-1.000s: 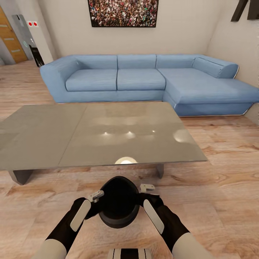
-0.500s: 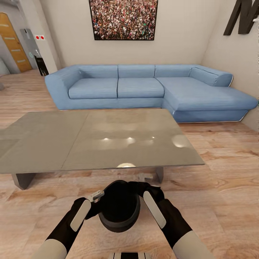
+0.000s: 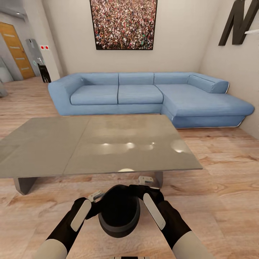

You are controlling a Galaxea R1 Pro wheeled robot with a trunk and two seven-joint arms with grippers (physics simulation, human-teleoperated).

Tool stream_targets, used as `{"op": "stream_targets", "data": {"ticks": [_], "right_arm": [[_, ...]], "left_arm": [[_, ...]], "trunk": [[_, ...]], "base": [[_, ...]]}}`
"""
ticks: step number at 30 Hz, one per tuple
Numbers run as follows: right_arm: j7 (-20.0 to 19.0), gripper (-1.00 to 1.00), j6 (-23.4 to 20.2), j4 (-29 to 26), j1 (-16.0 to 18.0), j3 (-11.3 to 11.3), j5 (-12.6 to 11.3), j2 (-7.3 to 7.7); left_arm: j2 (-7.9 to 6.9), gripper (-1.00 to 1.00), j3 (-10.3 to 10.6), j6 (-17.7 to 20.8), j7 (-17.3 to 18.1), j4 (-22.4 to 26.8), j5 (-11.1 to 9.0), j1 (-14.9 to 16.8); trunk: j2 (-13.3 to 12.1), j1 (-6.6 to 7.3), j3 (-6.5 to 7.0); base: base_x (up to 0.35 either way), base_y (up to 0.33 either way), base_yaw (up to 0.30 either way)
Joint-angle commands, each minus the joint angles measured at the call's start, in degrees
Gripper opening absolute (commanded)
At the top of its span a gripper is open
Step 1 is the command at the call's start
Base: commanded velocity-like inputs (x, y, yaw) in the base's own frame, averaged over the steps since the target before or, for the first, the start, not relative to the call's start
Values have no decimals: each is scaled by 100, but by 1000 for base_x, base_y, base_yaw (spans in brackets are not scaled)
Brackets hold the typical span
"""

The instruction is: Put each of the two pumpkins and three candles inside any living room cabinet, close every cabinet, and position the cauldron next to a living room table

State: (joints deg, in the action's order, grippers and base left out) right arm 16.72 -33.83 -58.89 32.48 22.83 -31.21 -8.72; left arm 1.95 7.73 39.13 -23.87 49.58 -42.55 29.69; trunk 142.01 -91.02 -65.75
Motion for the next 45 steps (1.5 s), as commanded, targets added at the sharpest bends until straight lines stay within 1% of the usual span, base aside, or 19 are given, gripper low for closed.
{"op": "stream_targets", "data": {"ticks": [1, 8, 16, 20, 30, 37, 45], "right_arm": [[58, 100, -10, -8, 4, 11, -60, 2], [54, 100, -10, -10, 4, 11, -60, 2], [51, 100, -55, -20, 4, 11, -60, 2], [51, 100, -54, -24, 4, 11, -60, 2], [51, 100, -63, -45, 4, 2, -60, 2], [51, 100, -70, -55, 4, 2, -60, 0], [48, 100, -64, -52, 4, 2, -60, 0]], "left_arm": [[-2, 100, 10, 7, -57, 8, -60, 2], [3, 100, 14, 7, -57, 8, -60, 2], [17, 100, 17, 7, -62, 8, -60, 2], [16, 100, 17, 7, -61, 8, -60, 2], [16, 100, 18, 7, -57, 8, -60, 2], [16, 100, 15, 7, -57, 8, -60, 2], [17, 100, 15, 7, -57, 7, -60, 2]], "trunk": [[-39, 24, 13], [-320, 177, 139], [-641, 353, 283], [-802, 441, 354], [-1203, 660, 534], [-1483, 814, 660], [-1804, 990, 803]], "base": [[-22, 0, 0], [-178, 45, 0], [-34, 8, 0], [-198, 55, 0], [-28, 6, 0], [-211, 72, 0], [-23, 5, 0]]}}
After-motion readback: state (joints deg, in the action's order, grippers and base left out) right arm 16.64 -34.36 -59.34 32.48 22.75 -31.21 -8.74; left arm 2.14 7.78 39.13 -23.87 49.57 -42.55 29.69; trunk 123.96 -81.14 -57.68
